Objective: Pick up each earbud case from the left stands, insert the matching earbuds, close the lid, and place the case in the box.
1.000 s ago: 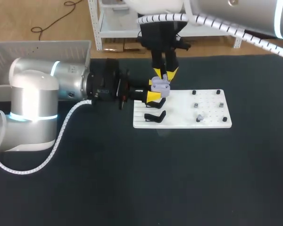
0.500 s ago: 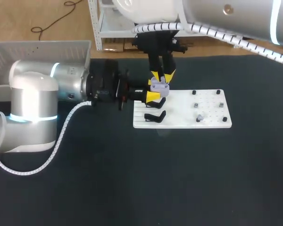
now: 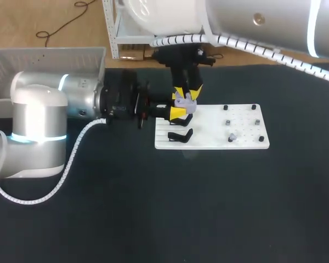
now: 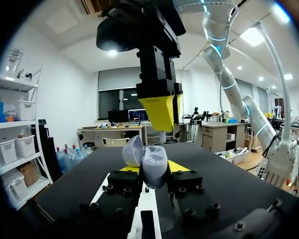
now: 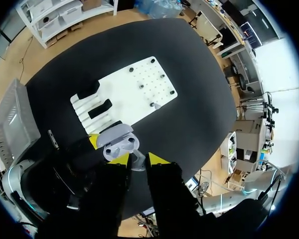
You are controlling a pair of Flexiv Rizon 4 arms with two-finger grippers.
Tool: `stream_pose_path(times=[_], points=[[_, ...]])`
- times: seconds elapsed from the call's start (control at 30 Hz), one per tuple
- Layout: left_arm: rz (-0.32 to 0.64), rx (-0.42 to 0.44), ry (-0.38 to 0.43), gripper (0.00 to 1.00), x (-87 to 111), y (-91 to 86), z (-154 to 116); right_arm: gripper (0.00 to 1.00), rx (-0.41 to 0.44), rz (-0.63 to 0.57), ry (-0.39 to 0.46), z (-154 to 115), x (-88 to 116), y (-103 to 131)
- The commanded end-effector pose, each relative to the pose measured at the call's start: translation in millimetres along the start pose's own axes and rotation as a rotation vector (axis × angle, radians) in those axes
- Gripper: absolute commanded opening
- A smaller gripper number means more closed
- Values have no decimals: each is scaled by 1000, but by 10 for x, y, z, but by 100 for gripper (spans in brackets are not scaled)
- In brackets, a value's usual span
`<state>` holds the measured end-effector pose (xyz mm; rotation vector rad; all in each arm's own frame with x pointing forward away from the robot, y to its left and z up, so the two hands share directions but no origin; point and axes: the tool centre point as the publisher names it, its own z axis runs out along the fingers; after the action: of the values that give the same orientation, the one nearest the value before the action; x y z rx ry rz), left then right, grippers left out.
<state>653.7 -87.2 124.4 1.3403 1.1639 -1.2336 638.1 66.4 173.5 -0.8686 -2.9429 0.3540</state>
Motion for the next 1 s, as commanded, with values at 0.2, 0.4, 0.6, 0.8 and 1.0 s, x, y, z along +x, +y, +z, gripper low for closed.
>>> stream_pose_path(times=[0.2,0.4,0.6,0.8,1.0], points=[[2,-4,-1,0,5,-7,2,0,12,-2,-9,58,-36,50],[2,-4,-1,0,5,-7,2,0,14,-2,-13,74,-61,52],[2,-4,-1,0,5,-7,2,0,17,-1,-15,85,-91,70],[2,-4,-1,0,5,-7,2,0,29,2,-23,99,-119,85],[2,-4,-1,0,5,-7,2,0,42,5,-23,125,-135,108]])
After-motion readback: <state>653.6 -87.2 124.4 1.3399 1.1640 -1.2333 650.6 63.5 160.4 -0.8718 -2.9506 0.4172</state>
